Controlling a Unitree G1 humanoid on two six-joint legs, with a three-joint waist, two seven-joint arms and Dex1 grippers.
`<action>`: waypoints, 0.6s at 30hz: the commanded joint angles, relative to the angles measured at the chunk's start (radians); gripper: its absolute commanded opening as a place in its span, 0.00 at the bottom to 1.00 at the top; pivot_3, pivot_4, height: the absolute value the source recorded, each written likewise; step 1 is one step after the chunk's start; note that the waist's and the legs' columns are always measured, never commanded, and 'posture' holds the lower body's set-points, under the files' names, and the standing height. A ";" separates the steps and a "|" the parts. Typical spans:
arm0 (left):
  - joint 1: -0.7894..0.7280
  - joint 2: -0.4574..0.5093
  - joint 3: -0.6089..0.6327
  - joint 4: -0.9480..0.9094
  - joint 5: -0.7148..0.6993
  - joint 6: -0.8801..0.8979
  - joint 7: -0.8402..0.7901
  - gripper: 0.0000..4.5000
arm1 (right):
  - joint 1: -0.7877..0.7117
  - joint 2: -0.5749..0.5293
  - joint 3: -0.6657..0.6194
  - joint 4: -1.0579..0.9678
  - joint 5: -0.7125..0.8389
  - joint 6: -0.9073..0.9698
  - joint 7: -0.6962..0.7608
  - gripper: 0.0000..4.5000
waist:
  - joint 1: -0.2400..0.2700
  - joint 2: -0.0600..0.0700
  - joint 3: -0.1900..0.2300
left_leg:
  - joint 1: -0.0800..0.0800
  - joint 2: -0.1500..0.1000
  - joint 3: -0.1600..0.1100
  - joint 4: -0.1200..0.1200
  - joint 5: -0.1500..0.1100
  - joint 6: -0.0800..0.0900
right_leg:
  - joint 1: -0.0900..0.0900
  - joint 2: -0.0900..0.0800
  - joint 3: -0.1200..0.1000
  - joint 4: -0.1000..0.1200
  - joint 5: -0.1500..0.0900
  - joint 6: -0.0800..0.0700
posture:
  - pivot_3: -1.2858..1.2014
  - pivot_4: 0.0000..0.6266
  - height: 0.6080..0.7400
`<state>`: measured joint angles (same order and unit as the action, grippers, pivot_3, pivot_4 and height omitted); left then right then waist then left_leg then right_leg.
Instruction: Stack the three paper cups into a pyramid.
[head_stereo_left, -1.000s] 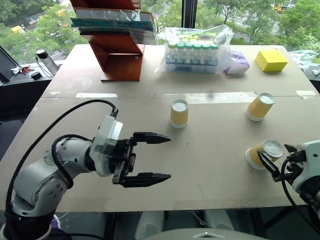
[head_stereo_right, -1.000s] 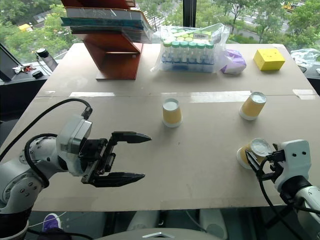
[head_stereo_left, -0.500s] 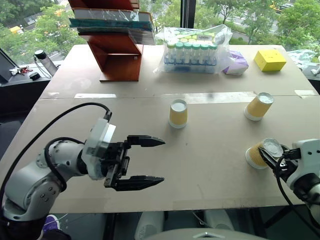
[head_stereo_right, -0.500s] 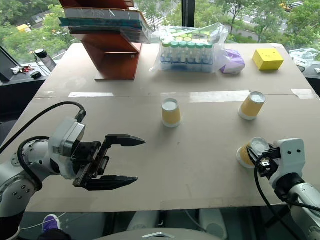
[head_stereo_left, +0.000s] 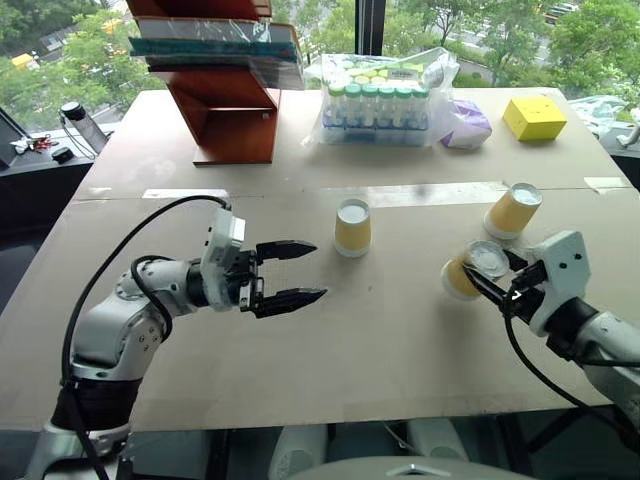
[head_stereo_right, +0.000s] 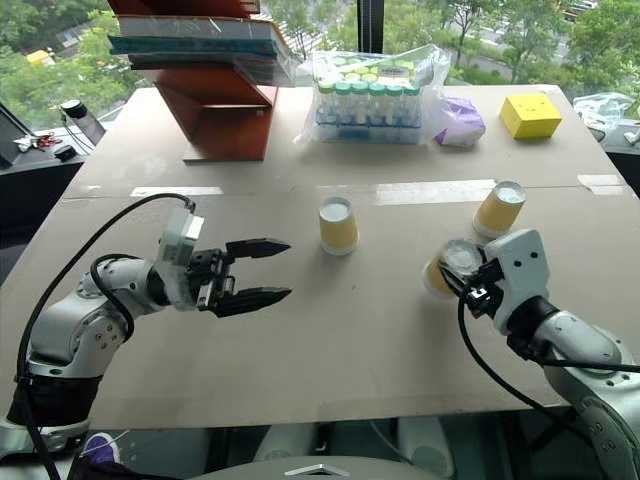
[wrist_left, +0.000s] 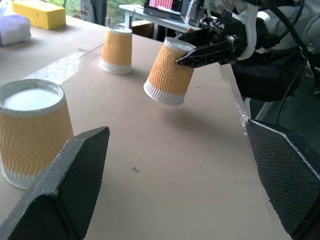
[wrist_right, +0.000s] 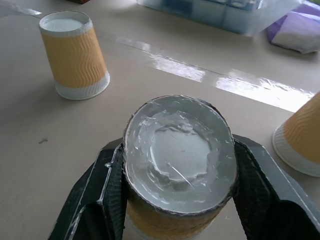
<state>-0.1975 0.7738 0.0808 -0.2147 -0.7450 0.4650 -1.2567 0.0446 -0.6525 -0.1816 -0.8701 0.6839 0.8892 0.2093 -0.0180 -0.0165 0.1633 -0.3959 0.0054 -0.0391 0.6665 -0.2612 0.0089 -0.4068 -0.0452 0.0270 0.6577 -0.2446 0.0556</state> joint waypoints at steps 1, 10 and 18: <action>0.026 0.024 0.026 0.020 0.008 -0.039 -0.078 1.00 | -0.115 -0.013 0.078 -0.015 0.038 0.064 0.018 0.46 | 0.000 0.000 0.000 | -0.001 0.000 0.000 -0.001 0.000 0.000 | -0.001 0.000 0.001 0.000 0.000 0.000 | 0.52 0.24 1.00; 0.144 0.037 0.093 -0.012 0.006 -0.088 -0.132 1.00 | -0.277 -0.001 0.207 0.047 0.044 0.122 0.062 0.46 | 0.005 0.000 0.000 | -0.003 0.001 -0.001 -0.002 0.000 0.000 | -0.002 -0.003 -0.001 0.000 0.000 0.000 | 0.52 0.24 1.00; 0.246 0.031 0.149 -0.048 0.006 -0.128 -0.142 1.00 | -0.268 -0.005 0.271 0.112 -0.030 0.082 0.112 0.46 | 0.004 0.000 0.000 | -0.002 0.001 -0.001 -0.002 0.000 0.000 | -0.002 -0.003 -0.001 0.000 0.000 0.000 | 0.52 0.24 1.00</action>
<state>0.0412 0.8004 0.1995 -0.2295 -0.7305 0.3566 -1.3912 -0.2144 -0.6605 0.0857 -0.7509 0.6725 1.0034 0.3047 -0.0141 -0.0167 0.1638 -0.3983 0.0067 -0.0397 0.6646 -0.2615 0.0094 -0.4091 -0.0479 0.0258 0.6579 -0.2444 0.0558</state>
